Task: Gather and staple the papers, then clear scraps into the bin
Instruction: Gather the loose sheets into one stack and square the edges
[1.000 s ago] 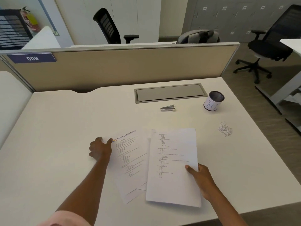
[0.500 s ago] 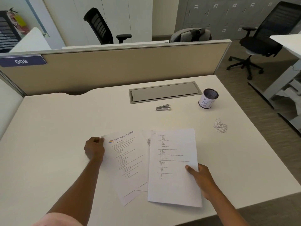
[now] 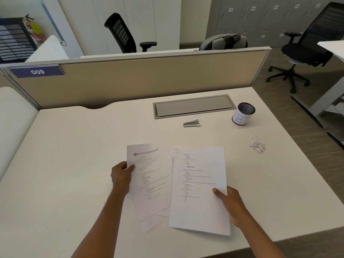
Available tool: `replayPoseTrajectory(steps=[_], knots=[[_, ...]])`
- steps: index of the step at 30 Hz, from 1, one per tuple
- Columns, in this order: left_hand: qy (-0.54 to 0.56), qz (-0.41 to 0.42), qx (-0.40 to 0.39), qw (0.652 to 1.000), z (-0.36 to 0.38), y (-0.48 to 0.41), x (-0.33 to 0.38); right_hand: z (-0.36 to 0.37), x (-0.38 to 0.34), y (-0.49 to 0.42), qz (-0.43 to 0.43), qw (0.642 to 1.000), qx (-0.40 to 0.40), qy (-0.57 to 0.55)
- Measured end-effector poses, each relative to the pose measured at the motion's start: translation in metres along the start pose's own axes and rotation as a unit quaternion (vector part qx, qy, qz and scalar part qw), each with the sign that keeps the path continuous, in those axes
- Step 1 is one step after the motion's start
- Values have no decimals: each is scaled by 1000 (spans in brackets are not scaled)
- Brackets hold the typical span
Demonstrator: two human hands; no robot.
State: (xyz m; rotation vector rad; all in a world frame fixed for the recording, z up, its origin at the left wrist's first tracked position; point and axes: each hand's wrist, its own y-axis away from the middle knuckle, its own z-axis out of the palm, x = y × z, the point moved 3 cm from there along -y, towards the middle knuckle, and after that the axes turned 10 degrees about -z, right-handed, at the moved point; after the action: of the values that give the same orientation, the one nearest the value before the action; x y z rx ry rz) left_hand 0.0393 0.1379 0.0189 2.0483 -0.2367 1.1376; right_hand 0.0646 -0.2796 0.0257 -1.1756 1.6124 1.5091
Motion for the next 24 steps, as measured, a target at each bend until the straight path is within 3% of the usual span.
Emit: replayPoseTrajectory(steps=[8, 15, 24], knots=[[54, 104, -62, 991, -18, 11, 33, -17, 2, -11, 8, 1000, 12, 1], [146, 70, -151, 975, -41, 8, 60, -26, 5, -19, 7, 1000, 12, -11], [96, 16, -244, 965, 23, 41, 19, 10, -5, -8, 10, 997, -75, -19]])
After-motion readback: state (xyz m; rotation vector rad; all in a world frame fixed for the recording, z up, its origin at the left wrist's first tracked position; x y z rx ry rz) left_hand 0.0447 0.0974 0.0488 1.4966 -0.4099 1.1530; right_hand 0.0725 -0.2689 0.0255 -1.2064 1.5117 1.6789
